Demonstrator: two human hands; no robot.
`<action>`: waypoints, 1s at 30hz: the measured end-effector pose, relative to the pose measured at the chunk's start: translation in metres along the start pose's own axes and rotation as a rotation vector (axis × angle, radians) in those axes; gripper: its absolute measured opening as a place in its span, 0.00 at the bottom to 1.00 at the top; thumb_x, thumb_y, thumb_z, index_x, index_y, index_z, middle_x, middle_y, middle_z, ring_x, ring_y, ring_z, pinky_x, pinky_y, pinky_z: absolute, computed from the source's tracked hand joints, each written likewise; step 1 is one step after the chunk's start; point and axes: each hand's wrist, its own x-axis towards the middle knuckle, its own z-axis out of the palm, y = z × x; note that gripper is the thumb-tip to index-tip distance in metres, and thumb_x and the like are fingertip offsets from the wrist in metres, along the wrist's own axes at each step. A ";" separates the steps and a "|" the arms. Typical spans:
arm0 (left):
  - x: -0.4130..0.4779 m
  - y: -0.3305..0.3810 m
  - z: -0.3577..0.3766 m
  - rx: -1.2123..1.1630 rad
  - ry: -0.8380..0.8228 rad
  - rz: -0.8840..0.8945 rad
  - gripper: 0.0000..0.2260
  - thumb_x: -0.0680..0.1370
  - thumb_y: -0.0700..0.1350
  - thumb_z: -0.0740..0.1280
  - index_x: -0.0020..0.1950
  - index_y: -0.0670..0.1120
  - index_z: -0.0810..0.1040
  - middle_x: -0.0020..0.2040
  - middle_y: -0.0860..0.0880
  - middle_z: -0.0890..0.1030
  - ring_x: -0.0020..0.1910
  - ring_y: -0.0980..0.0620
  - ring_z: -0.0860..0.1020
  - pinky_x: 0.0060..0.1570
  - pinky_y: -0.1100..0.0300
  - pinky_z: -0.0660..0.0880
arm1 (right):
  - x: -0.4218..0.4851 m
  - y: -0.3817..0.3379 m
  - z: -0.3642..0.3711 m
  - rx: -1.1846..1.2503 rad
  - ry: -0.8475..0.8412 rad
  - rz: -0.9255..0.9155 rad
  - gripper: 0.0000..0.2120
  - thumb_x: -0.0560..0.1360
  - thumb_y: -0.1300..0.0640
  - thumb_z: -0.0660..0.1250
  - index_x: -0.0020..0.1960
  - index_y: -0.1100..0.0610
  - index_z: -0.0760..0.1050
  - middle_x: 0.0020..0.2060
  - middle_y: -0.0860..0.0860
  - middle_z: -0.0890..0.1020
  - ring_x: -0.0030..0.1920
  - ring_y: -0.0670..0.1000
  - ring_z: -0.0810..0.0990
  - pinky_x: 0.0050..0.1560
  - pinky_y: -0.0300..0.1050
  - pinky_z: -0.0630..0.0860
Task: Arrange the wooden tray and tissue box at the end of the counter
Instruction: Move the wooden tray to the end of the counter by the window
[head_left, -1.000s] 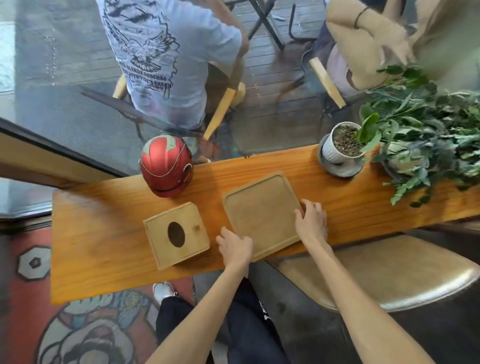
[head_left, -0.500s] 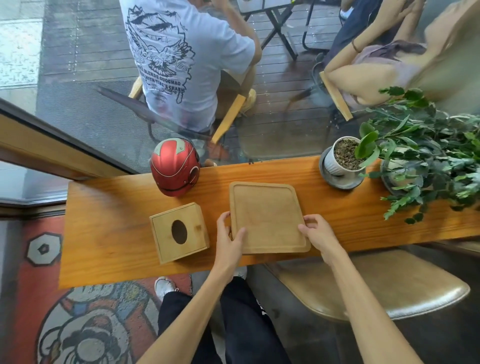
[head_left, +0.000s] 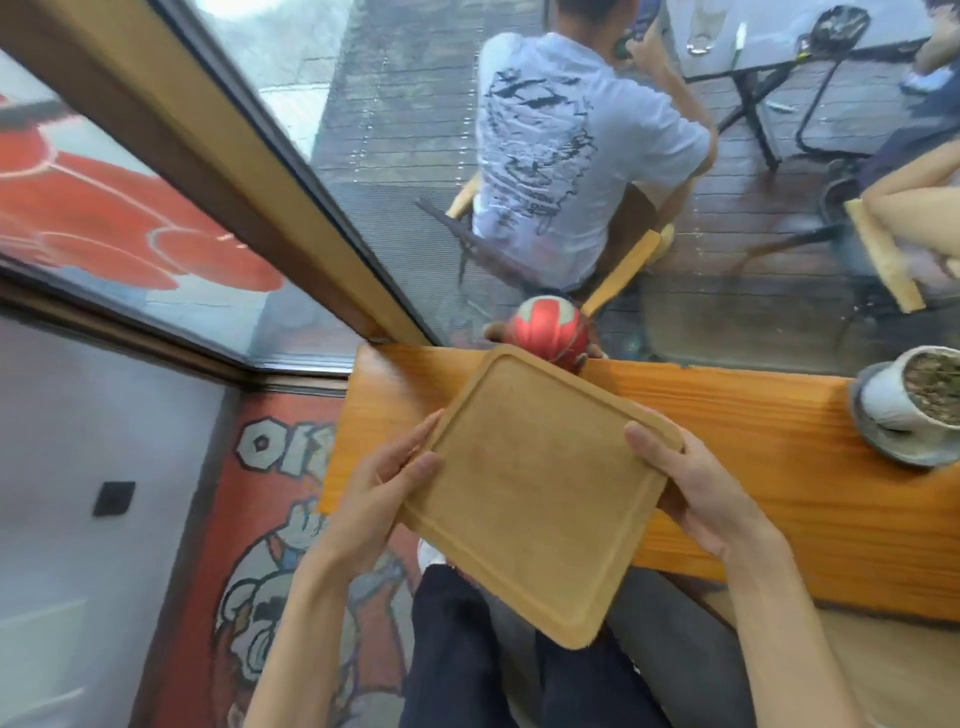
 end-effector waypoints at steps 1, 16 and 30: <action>0.000 0.003 -0.016 -0.011 0.015 -0.008 0.22 0.75 0.47 0.72 0.70 0.50 0.78 0.67 0.45 0.81 0.63 0.46 0.79 0.63 0.51 0.74 | 0.008 -0.001 0.016 -0.005 -0.017 -0.008 0.22 0.75 0.45 0.72 0.67 0.49 0.78 0.58 0.57 0.86 0.56 0.59 0.85 0.54 0.60 0.81; 0.052 -0.062 -0.154 0.068 0.618 -0.038 0.17 0.83 0.49 0.62 0.71 0.50 0.74 0.62 0.61 0.78 0.63 0.57 0.75 0.55 0.65 0.72 | 0.114 0.108 0.222 -0.382 0.265 -0.022 0.08 0.81 0.52 0.64 0.60 0.46 0.76 0.58 0.45 0.84 0.57 0.45 0.82 0.58 0.46 0.79; 0.222 -0.116 -0.193 0.315 0.306 0.237 0.20 0.83 0.40 0.60 0.75 0.47 0.71 0.70 0.52 0.77 0.70 0.56 0.72 0.72 0.53 0.68 | 0.233 0.182 0.240 -0.391 0.825 -0.241 0.22 0.83 0.51 0.60 0.77 0.50 0.67 0.75 0.39 0.65 0.81 0.41 0.51 0.79 0.46 0.52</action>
